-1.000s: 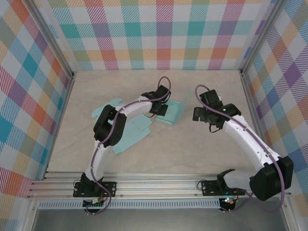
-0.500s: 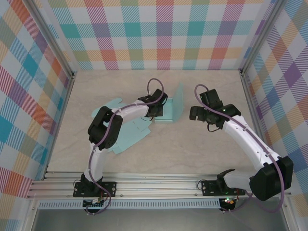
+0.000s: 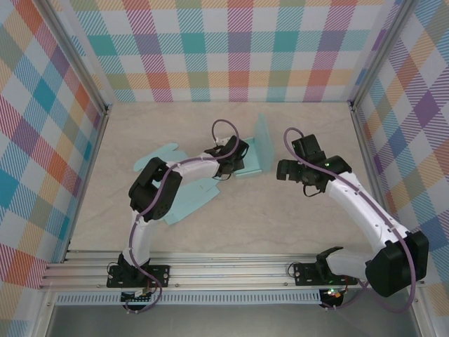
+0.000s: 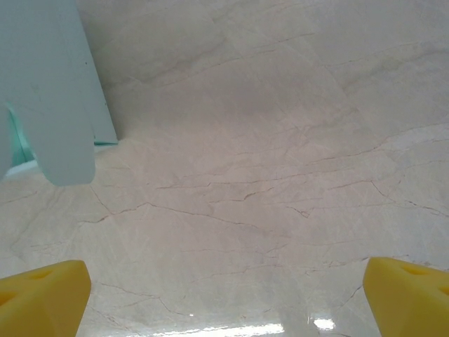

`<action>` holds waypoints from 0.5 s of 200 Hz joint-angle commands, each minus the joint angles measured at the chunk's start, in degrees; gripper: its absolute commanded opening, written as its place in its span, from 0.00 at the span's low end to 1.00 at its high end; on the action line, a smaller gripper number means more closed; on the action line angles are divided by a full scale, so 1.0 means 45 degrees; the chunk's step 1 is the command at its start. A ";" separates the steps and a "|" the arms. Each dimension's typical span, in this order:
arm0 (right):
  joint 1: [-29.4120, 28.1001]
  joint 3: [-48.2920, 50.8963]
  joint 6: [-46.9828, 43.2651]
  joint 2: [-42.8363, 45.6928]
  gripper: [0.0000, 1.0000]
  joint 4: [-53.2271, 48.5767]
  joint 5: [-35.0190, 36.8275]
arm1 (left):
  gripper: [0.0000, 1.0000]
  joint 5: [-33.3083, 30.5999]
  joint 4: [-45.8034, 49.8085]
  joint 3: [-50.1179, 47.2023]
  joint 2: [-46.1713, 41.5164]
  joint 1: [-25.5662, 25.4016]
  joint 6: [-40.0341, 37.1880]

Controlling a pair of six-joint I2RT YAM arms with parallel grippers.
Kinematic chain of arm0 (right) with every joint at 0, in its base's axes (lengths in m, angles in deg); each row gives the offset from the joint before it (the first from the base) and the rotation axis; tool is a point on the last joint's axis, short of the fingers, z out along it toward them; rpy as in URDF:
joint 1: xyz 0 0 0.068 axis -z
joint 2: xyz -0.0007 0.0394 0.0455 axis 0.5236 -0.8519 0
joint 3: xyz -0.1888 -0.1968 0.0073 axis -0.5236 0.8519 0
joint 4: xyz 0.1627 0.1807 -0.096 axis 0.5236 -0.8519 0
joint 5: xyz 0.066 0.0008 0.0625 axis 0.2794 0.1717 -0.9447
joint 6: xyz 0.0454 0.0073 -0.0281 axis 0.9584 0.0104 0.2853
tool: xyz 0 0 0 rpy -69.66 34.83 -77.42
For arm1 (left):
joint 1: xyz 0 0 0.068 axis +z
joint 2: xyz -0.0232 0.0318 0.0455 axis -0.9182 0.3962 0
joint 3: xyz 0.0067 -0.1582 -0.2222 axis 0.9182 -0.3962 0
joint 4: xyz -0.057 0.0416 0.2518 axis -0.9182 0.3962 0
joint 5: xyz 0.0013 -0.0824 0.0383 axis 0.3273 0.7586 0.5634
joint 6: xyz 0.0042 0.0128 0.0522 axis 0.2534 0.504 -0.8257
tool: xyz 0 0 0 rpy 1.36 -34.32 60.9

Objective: Fold the paper box

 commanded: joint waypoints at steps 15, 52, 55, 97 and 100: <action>0.0064 0.0185 -0.0040 0.0290 1.00 0.0170 -0.0221 | 0.13 -0.0046 -0.0556 -0.0379 -0.0187 -0.0373 0.0988; 0.0063 0.0340 0.0116 0.0340 1.00 0.0222 -0.0250 | 0.23 0.0505 -0.1084 -0.0527 -0.0085 -0.0417 0.1129; 0.0059 0.0341 0.0136 0.0349 1.00 0.0207 -0.0265 | 0.24 0.0543 -0.1139 -0.0542 -0.0098 -0.0417 0.1099; 0.0058 0.0419 0.0377 0.0441 1.00 0.0175 -0.0303 | 0.38 0.0489 -0.1550 -0.1204 -0.0887 -0.0417 0.0827; 0.0058 0.0425 0.0391 0.0464 1.00 0.0172 -0.0335 | 0.40 0.0456 -0.1573 -0.1272 -0.0980 -0.0417 0.0783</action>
